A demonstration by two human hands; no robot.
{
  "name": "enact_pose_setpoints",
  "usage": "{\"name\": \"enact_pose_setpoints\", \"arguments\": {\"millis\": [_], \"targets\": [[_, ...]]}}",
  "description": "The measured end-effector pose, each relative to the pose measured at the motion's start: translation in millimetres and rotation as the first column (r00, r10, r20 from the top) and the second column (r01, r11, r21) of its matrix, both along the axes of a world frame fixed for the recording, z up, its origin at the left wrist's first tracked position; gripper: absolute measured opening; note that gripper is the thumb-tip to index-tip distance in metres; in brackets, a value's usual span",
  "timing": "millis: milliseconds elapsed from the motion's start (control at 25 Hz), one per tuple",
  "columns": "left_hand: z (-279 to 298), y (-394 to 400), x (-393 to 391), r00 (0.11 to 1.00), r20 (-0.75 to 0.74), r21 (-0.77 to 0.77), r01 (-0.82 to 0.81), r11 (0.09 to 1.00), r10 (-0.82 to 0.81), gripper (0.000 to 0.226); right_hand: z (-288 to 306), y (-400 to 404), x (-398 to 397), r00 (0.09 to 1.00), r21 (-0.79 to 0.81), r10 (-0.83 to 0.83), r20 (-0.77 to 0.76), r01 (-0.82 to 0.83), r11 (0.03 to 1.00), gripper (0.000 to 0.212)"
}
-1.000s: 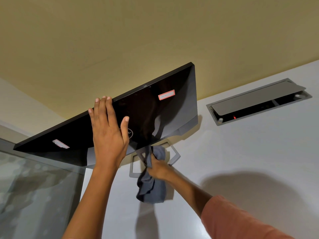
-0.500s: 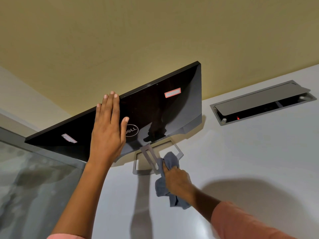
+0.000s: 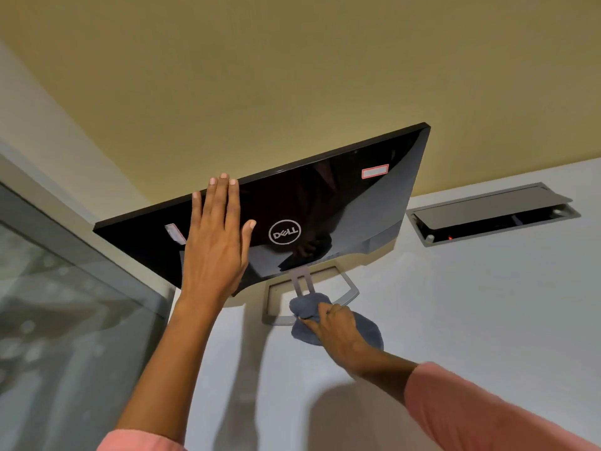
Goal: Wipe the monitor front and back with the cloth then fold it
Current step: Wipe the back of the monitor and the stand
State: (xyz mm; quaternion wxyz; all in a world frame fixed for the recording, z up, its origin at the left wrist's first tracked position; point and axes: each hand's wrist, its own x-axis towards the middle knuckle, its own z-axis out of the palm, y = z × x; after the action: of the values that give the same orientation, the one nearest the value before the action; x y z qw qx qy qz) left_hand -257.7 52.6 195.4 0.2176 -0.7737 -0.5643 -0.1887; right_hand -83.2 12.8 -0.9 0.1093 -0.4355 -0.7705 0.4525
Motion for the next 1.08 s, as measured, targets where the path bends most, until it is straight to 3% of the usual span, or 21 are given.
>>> {"name": "enact_pose_setpoints", "arguments": {"millis": [80, 120, 160, 240, 360, 520, 640, 720, 880, 960, 1080], "targets": [[0.0, -0.9, -8.9, 0.999, 0.045, -0.006, 0.018, 1.0, -0.018, 0.058, 8.6, 3.2, -6.6, 0.981, 0.174, -0.127, 0.148, 0.101, 0.98, 0.046], [-0.3, -0.8, -9.7, 0.997, 0.065, 0.001, 0.037, 0.999, -0.037, 0.057, 14.2, 6.0, -8.9, 0.937, 0.374, -0.228, 0.264, 0.119, 0.92, 0.053], [-1.1, -0.1, -9.1, 0.995, 0.083, 0.01, 0.051, 0.999, -0.051, 0.056, 24.8, 6.6, -8.9, 0.848, 0.464, -0.286, 0.446, 0.054, 0.884, 0.046], [-3.4, -0.1, -7.8, 0.99, 0.128, 0.027, 0.055, 0.998, -0.058, 0.055, 48.8, 8.6, -15.9, 0.733, 0.439, -0.268, 0.625, -0.046, 0.897, 0.045], [-6.3, -1.2, -5.9, 0.981, 0.179, 0.031, 0.07, 0.997, -0.074, 0.055, 47.8, 17.5, -18.3, 0.722, 0.506, -0.368, 0.586, 0.029, 0.862, 0.053], [-3.9, -0.6, -9.1, 0.976, 0.192, 0.03, 0.095, 0.995, -0.099, 0.054, 15.1, -4.7, -32.2, 0.794, 0.372, -0.297, 0.53, 0.097, 0.923, 0.043], [-2.2, 0.0, -11.8, 0.978, 0.182, 0.026, 0.102, 0.994, -0.105, 0.054, -1.3, -6.9, -34.7, 0.742, 0.359, -0.296, 0.602, 0.08, 0.93, 0.042], [-3.5, -0.6, -10.4, 0.979, 0.181, 0.024, 0.09, 0.996, -0.093, 0.053, -4.3, -17.0, -32.1, 0.694, 0.325, -0.343, 0.633, 0.163, 0.931, 0.057], [-6.9, -2.0, 4.2, 0.98, 0.194, 0.032, 0.029, 0.999, -0.035, 0.056, 13.6, -36.4, -10.1, 0.691, 0.39, -0.369, 0.622, 0.136, 0.911, 0.101], [-11.0, -4.6, 16.2, 0.984, 0.174, 0.04, 0.026, 0.999, -0.032, 0.056, 19.0, -41.5, 8.1, 0.664, 0.435, -0.394, 0.635, 0.114, 0.893, 0.109], [-14.9, -8.5, 35.1, 0.988, 0.14, 0.067, 0.062, 0.996, -0.071, 0.055, 24.4, -50.2, 32.4, 0.624, 0.497, -0.443, 0.644, 0.099, 0.862, 0.105]]}}
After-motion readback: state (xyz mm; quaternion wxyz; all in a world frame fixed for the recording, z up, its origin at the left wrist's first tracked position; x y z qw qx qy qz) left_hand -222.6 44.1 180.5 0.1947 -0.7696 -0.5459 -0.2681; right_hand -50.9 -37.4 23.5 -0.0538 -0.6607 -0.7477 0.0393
